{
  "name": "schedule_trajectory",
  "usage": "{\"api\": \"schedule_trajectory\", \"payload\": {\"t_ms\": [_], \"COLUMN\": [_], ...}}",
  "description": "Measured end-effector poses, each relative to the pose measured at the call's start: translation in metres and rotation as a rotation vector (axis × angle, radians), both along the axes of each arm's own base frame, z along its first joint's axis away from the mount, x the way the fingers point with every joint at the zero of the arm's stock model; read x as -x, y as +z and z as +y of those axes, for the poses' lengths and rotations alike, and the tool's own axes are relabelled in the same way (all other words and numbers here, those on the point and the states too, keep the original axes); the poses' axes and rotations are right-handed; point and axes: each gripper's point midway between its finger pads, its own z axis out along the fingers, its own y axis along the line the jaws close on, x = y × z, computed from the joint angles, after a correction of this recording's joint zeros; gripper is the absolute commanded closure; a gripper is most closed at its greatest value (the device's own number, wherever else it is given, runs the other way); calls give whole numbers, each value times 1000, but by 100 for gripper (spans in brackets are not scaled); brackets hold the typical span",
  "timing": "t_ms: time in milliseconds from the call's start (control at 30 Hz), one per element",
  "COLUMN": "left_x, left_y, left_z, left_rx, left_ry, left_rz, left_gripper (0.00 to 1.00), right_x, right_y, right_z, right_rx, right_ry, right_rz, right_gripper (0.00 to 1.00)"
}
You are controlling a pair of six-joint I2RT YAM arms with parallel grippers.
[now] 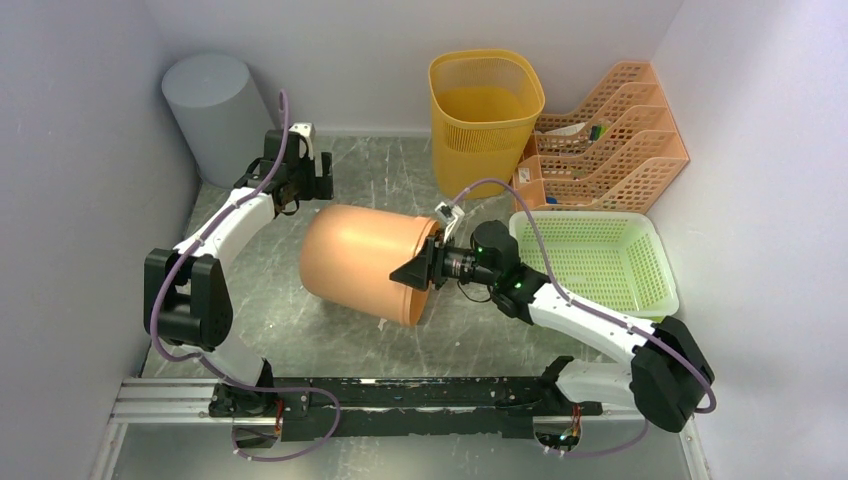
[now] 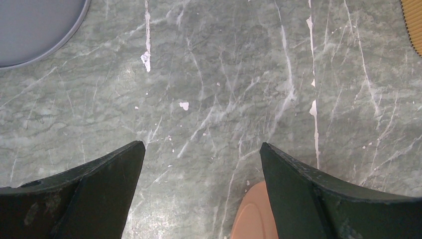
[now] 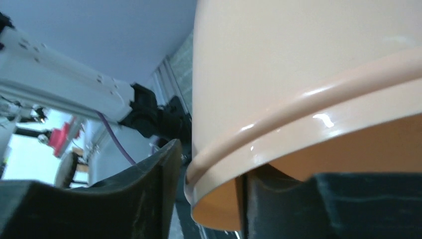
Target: Turn the large container upside down
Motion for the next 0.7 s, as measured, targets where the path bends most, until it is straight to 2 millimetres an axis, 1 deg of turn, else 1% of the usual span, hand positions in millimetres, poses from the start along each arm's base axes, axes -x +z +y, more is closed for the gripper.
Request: {"api": "schedule_trajectory", "payload": {"t_ms": [67,100,133,167,267,400,500,633,667,700], "left_x": [0,0,1,2,7,13,16,23,26,29], "left_y": [0,0,1,1,8,26,43,75,86,94], "left_z": [-1,-1,-1,-1,0,5,23,58,68,75], "left_rx": [2,4,6,7,6,9,16,23,25,27], "left_ry": [-2,-4,-6,-7,-6,5,46,139,167,186], "left_rz": [0,0,0,-1,-6,-36,-72,-143,-169,-188], "left_gripper": [1,1,1,1,1,1,1,1,1,1], "right_x": [-3,-5,-5,-6,-7,-12,-16,-24,-26,-27], "right_y": [5,8,9,10,15,23,24,32,34,36], "right_z": [3,4,4,4,4,3,8,25,30,35], "right_rx": [-23,-34,-45,-49,-66,-90,-95,-133,-157,-179], "right_ry": [-30,-43,-56,-70,-82,-102,-89,-49,-36,-22], "right_rz": [-4,-2,12,11,11,-10,-7,10,20,32], "right_gripper": [85,92,97,99,100,100,100,100,100,100]}}
